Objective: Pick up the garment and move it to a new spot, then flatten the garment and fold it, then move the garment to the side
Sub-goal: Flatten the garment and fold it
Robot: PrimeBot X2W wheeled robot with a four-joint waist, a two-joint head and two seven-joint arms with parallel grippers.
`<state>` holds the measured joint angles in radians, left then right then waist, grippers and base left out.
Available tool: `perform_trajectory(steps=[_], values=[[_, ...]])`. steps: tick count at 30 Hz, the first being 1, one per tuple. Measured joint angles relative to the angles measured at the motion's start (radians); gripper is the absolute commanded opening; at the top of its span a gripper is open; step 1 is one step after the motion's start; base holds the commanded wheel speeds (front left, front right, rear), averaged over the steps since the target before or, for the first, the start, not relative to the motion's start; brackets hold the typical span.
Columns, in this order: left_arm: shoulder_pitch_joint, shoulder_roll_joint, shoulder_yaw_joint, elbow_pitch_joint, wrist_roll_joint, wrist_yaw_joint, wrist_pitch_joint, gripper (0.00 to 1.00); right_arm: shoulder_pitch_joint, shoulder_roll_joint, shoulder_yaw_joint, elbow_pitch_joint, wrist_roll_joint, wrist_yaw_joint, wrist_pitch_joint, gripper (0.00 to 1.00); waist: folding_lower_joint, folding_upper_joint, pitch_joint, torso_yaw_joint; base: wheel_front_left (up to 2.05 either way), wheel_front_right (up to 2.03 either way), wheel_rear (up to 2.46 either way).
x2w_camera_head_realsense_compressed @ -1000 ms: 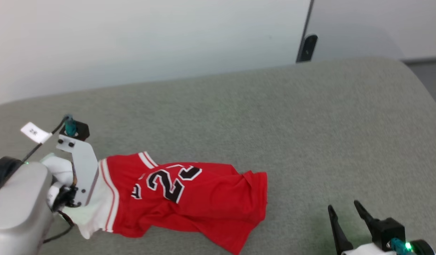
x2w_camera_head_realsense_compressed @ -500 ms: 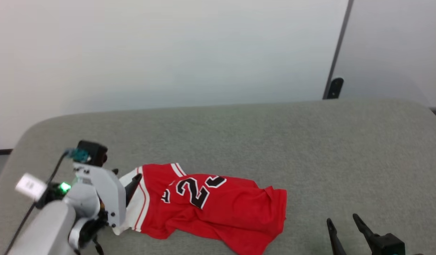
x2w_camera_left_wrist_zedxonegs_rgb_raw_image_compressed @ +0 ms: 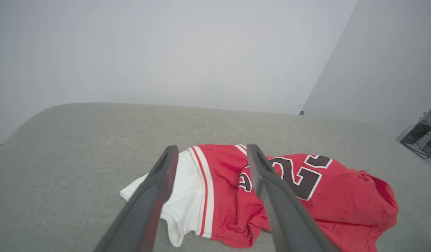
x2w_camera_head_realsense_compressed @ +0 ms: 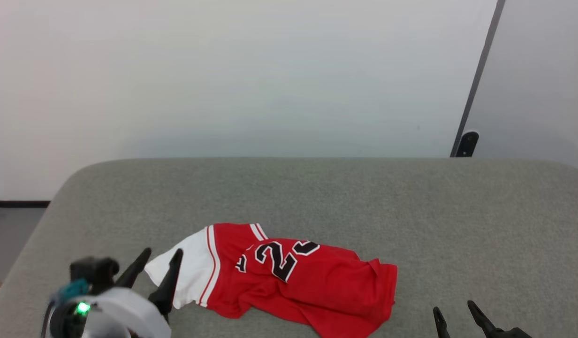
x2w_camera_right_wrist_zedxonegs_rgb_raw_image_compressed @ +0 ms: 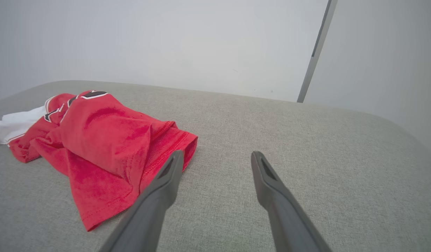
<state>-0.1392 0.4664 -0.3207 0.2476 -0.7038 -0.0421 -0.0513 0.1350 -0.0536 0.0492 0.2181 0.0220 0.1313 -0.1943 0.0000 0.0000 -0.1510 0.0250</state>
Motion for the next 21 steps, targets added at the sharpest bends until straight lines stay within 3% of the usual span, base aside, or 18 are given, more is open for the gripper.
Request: perform_trajectory(steps=[9, 18, 21], values=[[0.122, -0.015, 0.013, 0.011, 0.037, 0.013, -0.168, 1.00, 0.025, 0.001, -0.012, -0.009, -0.004, 0.000, -0.024, 1.00, 0.0000, 0.0000, -0.032, 0.036, 0.00, 0.00, 0.00], [0.134, -0.046, 0.032, 0.034, 0.063, 0.018, -0.202, 1.00, 0.044, 0.001, -0.008, -0.013, -0.011, 0.000, -0.035, 1.00, 0.0000, 0.0000, -0.040, 0.093, 0.00, 0.00, 0.00], [0.123, -0.056, 0.053, 0.044, 0.064, 0.039, -0.205, 1.00, 0.040, 0.001, 0.018, -0.014, -0.002, 0.000, -0.039, 1.00, 0.0000, 0.0000, -0.041, 0.122, 0.00, 0.00, 0.00]])
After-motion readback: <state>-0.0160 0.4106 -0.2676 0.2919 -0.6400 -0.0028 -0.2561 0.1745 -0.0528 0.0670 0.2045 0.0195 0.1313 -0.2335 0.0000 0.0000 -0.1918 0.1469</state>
